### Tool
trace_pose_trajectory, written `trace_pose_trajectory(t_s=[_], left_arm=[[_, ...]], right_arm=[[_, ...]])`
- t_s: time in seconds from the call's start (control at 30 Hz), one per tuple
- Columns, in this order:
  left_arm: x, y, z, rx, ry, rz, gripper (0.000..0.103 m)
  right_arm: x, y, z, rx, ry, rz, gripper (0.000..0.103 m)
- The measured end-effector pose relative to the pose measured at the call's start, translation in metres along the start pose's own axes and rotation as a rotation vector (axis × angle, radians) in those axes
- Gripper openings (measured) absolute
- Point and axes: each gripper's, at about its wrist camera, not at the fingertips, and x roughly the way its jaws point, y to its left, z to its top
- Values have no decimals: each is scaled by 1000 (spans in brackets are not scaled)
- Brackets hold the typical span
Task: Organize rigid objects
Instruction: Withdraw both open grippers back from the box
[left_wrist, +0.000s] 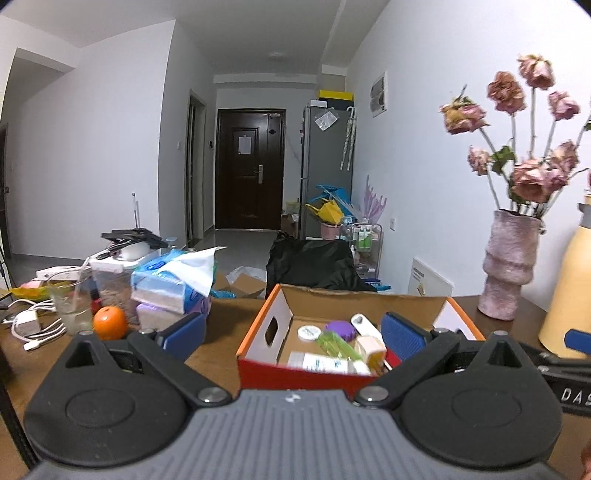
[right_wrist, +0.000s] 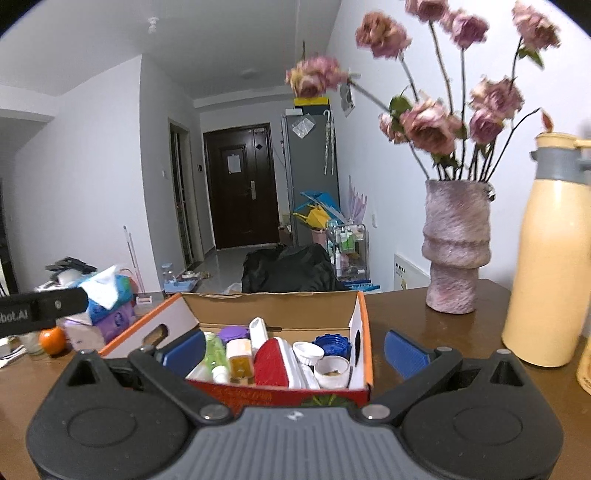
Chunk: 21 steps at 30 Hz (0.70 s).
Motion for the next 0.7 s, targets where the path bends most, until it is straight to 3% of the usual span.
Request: trace_pose_trajectory(t_s=[0.47, 0.7], left_arm=[[-155, 0, -40, 24, -4, -27, 103], [-206, 1, -57, 20, -9, -29, 103]], right_arm=[[-161, -1, -35, -24, -10, 29, 103], [-215, 6, -55, -61, -8, 37, 103]])
